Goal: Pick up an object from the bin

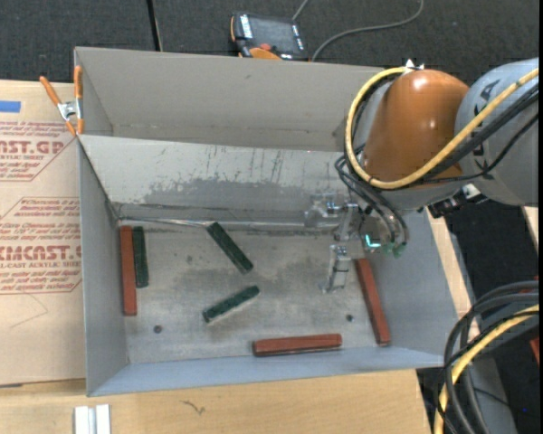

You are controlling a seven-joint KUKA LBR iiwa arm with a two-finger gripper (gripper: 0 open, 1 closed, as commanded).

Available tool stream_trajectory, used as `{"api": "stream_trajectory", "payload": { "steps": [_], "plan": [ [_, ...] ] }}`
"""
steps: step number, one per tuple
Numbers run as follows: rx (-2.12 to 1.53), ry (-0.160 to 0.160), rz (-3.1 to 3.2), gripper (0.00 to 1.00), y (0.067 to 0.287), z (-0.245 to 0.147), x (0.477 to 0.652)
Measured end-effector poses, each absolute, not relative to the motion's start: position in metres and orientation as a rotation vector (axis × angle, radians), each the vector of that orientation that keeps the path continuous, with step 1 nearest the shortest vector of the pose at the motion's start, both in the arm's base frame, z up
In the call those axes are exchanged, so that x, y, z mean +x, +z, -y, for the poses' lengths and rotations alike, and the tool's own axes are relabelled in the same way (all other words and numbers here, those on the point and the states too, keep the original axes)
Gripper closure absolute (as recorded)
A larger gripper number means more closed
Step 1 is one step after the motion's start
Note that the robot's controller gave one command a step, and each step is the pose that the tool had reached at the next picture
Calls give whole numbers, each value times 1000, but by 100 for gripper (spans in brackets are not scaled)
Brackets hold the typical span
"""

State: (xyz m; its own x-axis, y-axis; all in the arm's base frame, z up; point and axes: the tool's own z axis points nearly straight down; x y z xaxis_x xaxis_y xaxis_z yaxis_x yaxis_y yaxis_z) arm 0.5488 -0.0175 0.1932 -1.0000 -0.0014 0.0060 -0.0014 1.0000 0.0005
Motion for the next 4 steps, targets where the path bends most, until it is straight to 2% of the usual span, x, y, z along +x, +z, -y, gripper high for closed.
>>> {"api": "stream_trajectory", "payload": {
  "steps": [1, 2, 3, 4],
  "plan": [
    [-156, -1, 3134, 0, 65, 48, 592],
    [380, -3, 3120, 0, 70, 5, 593],
    [260, -8, 3131, 0, 70, -122, 565],
    [366, -2, 3121, 0, 101, -135, 533]
  ]
}}
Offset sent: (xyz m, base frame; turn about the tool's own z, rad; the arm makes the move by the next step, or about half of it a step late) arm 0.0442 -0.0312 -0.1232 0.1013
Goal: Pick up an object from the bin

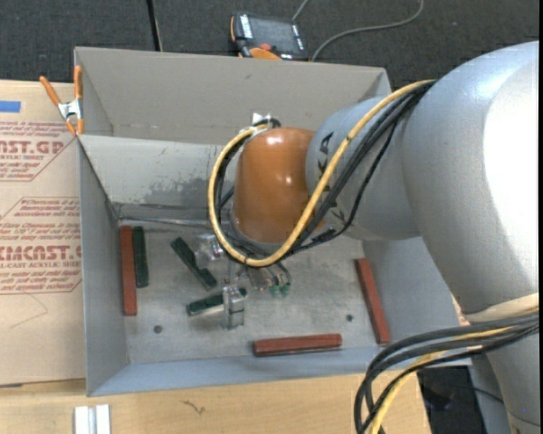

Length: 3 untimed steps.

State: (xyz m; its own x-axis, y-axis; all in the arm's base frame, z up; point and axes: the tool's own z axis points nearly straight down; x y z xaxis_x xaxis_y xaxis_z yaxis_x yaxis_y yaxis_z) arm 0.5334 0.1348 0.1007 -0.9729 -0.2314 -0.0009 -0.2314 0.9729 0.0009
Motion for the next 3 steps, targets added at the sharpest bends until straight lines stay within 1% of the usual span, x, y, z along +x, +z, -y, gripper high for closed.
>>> {"api": "stream_trajectory", "payload": {
  "steps": [1, 2, 3],
  "plan": [
    [-631, 2, -3079, 0, 69, -162, 527],
    [-629, 1, -3079, 100, 70, -162, 528],
    [-628, 2, -3077, 100, 74, -162, 528]
  ]
}}
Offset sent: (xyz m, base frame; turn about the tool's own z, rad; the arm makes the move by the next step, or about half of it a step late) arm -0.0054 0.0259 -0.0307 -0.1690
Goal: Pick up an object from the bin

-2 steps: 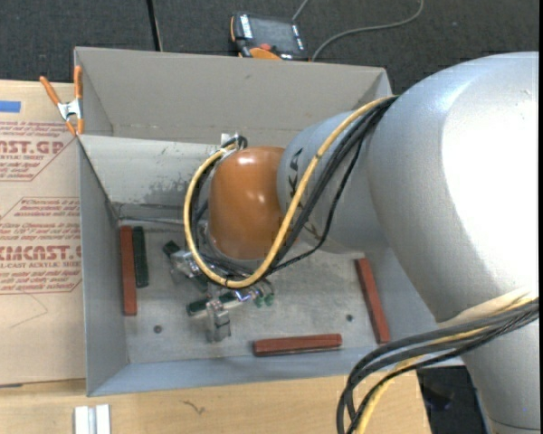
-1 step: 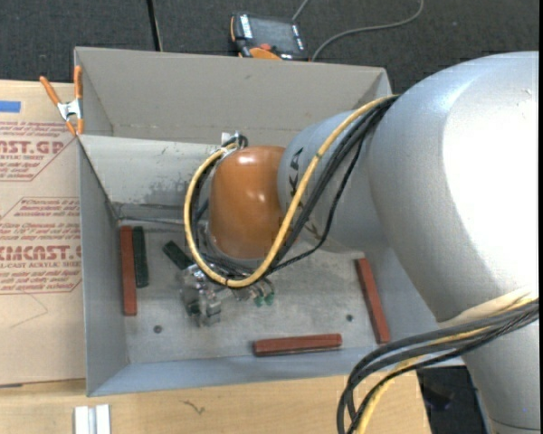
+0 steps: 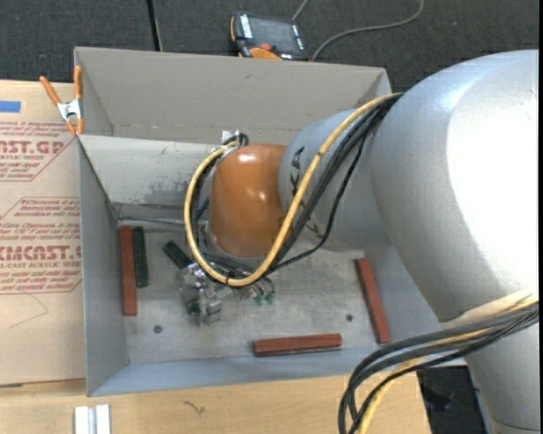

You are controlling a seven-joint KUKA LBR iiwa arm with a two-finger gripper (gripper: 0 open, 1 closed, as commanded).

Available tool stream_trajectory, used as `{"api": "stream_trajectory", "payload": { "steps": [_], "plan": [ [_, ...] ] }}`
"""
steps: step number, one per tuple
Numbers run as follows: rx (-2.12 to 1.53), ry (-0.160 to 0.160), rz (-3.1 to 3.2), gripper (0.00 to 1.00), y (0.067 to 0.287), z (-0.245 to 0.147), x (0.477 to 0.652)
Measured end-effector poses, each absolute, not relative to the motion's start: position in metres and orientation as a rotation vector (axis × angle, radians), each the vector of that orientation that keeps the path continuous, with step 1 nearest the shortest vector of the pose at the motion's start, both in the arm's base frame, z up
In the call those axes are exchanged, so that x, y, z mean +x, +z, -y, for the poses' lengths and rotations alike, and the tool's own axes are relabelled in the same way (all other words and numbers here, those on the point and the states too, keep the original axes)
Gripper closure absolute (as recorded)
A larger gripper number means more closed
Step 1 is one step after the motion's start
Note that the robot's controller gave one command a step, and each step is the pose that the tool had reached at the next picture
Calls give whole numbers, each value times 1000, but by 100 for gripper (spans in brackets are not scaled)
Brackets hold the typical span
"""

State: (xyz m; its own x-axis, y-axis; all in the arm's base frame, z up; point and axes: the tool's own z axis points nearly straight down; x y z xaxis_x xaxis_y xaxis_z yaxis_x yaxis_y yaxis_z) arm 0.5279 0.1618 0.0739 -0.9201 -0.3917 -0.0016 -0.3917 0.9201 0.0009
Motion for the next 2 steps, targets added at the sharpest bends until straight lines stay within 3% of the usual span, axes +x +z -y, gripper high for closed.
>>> {"api": "stream_trajectory", "payload": {
  "steps": [1, 2],
  "plan": [
    [-627, 1, -3073, 100, 122, -163, 529],
    [-627, 2, -3067, 100, 204, -164, 531]
  ]
}}
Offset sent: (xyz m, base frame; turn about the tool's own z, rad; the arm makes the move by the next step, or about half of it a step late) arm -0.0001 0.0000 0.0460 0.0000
